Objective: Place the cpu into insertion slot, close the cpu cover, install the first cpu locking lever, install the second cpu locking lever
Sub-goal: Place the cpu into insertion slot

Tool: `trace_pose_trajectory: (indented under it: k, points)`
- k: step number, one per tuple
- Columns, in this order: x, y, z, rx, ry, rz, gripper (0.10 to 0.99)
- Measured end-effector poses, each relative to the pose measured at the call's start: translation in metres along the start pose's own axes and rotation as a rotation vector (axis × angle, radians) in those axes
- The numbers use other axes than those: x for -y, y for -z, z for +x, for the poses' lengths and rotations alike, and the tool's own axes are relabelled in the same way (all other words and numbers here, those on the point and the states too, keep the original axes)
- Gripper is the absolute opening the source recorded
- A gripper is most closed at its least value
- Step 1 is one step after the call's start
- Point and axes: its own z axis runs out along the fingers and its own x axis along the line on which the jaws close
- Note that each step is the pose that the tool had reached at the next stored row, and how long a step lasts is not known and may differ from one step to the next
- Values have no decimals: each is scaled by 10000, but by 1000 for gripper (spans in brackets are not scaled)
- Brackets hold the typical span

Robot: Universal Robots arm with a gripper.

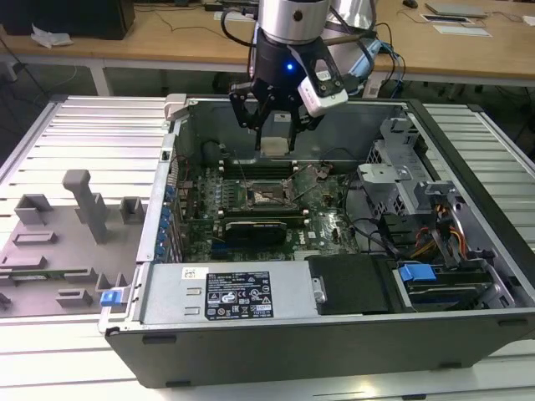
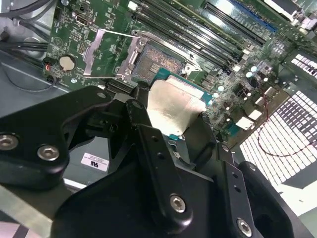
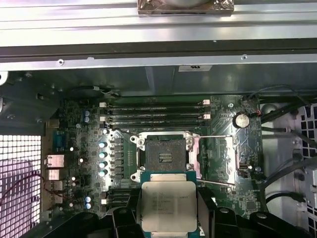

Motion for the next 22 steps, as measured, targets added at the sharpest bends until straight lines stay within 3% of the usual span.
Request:
trace_pose_trajectory:
  k: [4, 7, 10, 22]
  points:
    - [-13, -71, -1, 4, -46, 0, 541]
    - [-11, -88, -1, 46, -507, -9, 541]
    - [-8, -125, -2, 144, -1608, -29, 541]
    - [3, -246, -4, 393, -4384, -82, 541]
